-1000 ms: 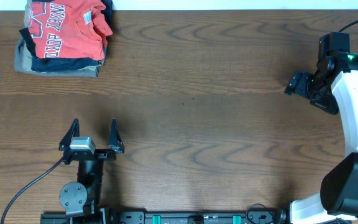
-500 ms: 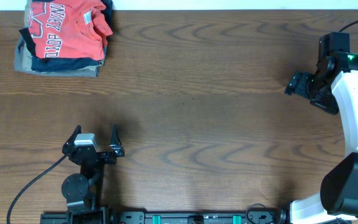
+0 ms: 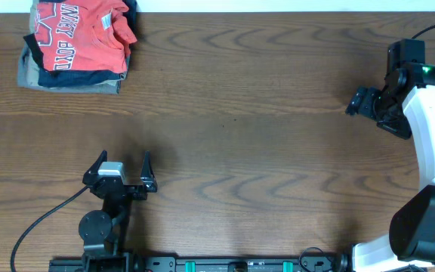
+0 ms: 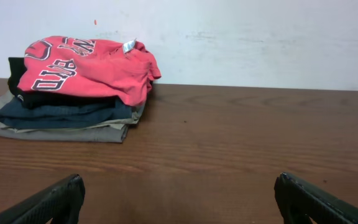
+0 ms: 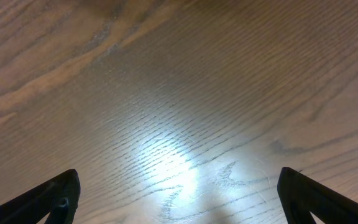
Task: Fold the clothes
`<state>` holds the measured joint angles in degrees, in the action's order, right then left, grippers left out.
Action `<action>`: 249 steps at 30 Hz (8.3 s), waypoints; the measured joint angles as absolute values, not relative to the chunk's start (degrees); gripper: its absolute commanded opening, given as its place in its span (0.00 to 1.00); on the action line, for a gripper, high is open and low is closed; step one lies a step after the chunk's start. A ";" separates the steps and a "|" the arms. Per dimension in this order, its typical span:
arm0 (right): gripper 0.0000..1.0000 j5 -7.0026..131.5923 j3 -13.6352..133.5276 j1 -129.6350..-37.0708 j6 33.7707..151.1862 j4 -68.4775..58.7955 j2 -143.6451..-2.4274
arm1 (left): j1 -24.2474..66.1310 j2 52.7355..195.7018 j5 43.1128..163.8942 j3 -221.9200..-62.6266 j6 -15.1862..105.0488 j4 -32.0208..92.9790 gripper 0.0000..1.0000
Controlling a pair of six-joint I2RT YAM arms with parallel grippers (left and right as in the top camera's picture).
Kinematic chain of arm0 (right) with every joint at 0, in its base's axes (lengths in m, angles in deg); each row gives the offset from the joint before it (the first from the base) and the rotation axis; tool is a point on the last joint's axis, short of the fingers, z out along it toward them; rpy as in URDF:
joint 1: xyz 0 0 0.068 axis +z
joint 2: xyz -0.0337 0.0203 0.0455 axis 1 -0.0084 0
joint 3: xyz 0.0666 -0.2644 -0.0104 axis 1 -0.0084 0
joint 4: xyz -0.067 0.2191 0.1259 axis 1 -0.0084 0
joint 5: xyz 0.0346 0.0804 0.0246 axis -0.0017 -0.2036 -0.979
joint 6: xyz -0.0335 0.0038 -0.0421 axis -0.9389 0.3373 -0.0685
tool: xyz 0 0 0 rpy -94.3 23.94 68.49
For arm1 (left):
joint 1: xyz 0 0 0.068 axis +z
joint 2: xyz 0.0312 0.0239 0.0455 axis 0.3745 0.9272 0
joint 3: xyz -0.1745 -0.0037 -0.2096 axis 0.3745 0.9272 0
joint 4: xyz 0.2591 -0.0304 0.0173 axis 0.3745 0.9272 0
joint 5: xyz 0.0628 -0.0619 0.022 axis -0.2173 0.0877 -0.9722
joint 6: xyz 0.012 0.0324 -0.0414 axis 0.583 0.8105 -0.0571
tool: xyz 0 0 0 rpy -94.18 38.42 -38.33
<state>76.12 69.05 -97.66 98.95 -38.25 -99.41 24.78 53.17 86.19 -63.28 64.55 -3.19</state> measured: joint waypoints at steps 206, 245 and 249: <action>0.99 64.91 -13.48 -94.45 83.80 24.31 -2.95 | 24.49 53.17 86.17 -63.61 64.70 -2.62 0.98; 0.99 64.91 -13.48 -94.45 83.80 24.31 -2.95 | 24.49 53.17 86.17 -63.61 64.70 -2.62 0.98; 0.99 64.91 -13.48 -94.45 83.80 24.31 -2.95 | 24.49 53.17 86.17 -63.61 64.70 -2.62 0.98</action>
<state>64.91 -13.48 -94.45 83.80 24.31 -2.95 24.49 53.17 86.17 -63.61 64.70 -2.62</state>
